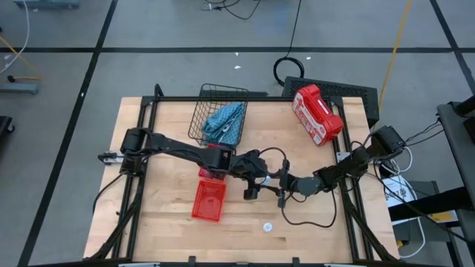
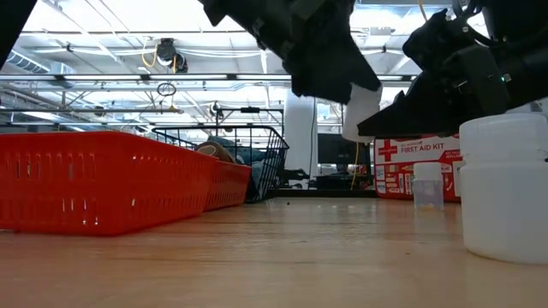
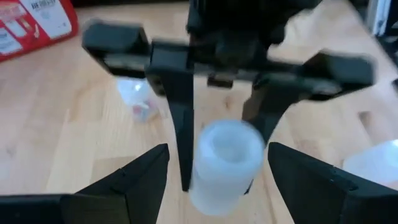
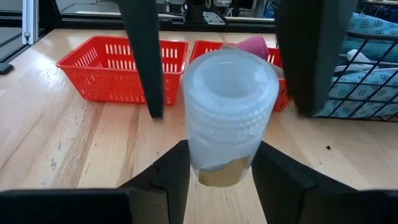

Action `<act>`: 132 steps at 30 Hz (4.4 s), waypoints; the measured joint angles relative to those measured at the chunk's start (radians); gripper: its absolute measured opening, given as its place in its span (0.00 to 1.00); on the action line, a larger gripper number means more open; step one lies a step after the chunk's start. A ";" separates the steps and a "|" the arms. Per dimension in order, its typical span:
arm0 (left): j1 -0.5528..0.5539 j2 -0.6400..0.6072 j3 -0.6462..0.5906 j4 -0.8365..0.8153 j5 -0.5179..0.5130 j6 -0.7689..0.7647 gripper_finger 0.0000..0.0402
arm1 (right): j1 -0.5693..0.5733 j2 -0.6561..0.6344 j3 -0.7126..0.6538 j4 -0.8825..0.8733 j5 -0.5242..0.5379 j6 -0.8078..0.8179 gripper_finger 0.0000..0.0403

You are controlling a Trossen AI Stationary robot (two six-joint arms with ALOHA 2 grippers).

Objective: Pick & place medical supplies in basket/bin
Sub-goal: Put the top white pill bottle into the bottom red bin

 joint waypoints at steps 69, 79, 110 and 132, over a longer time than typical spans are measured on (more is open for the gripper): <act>-0.013 0.094 0.235 -0.310 -0.011 -0.012 0.55 | -0.005 0.000 0.019 -0.064 -0.027 0.019 0.36; -0.011 0.094 0.235 -0.310 -0.009 -0.010 0.35 | -0.005 0.000 0.018 -0.065 -0.027 0.031 0.37; -0.327 -0.678 -0.616 -0.147 -0.439 -0.628 0.35 | 0.002 0.000 0.018 -0.050 -0.027 0.053 0.40; -0.436 -0.630 -0.872 0.004 -0.544 -0.854 0.35 | 0.002 0.000 0.018 -0.019 -0.027 0.053 0.39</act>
